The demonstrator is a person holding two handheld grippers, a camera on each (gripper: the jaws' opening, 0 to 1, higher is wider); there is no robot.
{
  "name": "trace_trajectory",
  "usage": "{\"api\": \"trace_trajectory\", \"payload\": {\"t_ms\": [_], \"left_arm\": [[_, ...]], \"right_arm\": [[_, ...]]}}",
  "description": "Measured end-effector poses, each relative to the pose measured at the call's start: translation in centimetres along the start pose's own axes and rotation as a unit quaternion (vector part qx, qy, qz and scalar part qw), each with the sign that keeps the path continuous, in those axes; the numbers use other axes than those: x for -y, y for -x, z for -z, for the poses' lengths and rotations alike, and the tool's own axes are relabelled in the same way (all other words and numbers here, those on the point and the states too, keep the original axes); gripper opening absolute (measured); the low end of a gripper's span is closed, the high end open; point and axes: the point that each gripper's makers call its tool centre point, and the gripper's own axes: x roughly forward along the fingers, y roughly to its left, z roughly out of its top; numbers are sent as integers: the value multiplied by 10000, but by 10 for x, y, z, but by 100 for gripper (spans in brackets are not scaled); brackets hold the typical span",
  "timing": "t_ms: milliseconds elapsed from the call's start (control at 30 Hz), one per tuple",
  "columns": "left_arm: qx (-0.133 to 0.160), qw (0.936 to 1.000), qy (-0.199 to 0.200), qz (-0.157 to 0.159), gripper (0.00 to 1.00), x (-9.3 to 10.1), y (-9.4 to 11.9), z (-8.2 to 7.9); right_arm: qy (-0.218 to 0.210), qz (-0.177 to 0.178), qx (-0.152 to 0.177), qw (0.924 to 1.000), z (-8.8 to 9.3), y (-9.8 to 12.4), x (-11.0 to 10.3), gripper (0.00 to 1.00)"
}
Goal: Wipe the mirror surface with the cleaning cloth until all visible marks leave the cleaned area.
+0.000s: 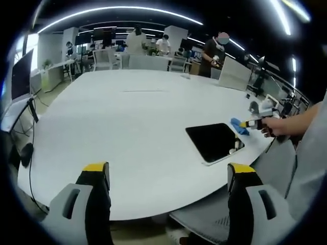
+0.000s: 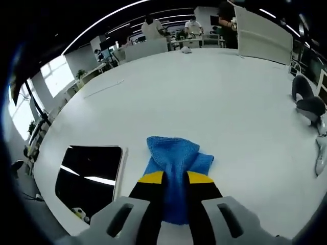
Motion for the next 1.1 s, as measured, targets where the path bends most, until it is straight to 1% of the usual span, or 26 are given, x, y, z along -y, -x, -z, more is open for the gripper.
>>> {"api": "trace_trajectory", "payload": {"t_ms": [67,133,167,200,233,267,300,333,367,400,433,500,567,600,633,667,700,733,767,800,833,867,900,933,1033,1100], "left_arm": [[0,10000,11,0,96,1,0,1],[-10,10000,4,-2,96,1,0,2],[-8,10000,4,1,96,1,0,2],[-5,10000,-3,9,96,2,0,1],[-2,10000,-8,11,96,2,0,1],[10,10000,-20,17,96,3,-1,-1],[18,10000,-21,18,96,3,-1,-1],[25,10000,-21,16,95,3,-1,-2],[29,10000,-23,14,95,3,-1,-3],[33,10000,-26,12,95,3,-1,-3],[37,10000,-30,10,95,3,-1,-4],[34,10000,-40,9,95,2,-1,-4],[34,10000,-44,7,95,0,-1,-3],[33,10000,-43,9,95,0,-1,-3],[31,10000,-43,10,95,0,-1,-3],[23,10000,-44,11,95,0,-1,-3],[25,10000,-49,10,95,0,-1,-3],[28,10000,-52,10,95,0,-1,-4],[33,10000,-50,10,95,-1,-1,-4],[38,10000,-50,9,95,-1,-1,-4],[40,10000,-53,6,95,-1,-1,-5],[41,10000,-56,8,95,0,-1,-5],[41,10000,-57,9,95,0,-1,-5],[39,10000,-67,9,95,0,-1,-5],[45,10000,-72,-1,95,1,0,-7],[44,10000,-77,-4,95,1,1,-7]], "right_arm": [[-45,-15,18,10000,-3,3,1,14],[-121,8,95,9999,-7,5,5,11],[-179,41,102,9998,-7,5,7,12],[-175,180,108,9996,-7,4,13,11],[-51,301,51,9995,-5,4,17,8],[70,272,-64,9996,-1,2,16,5],[16,217,-18,9998,-1,1,15,6],[11,184,-21,9998,-1,0,13,9],[83,235,-83,9997,1,0,14,13],[102,247,-79,9996,1,0,15,12],[31,224,64,9997,-5,4,15,9],[-7,250,144,9996,-9,6,16,7],[40,417,94,9991,-8,6,23,10],[23,396,61,9992,-7,4,23,13],[-24,357,-3,9994,-4,2,23,19],[-5,432,-203,9989,4,0,26,22],[59,512,-292,9982,8,0,29,22],[21,466,-217,9987,7,-2,27,22],[1,464,-168,9988,6,-1,27,21],[133,421,-172,9989,6,-2,25,19],[179,359,-185,9990,6,-3,21,10],[232,223,-199,9993,7,-5,14,6],[219,257,-195,9992,7,-5,14,5],[344,367,-216,9985,6,-5,16,4],[-14,336,-242,9991,6,-5,18,3],[-119,281,-222,9993,4,-3,18,3]]}}
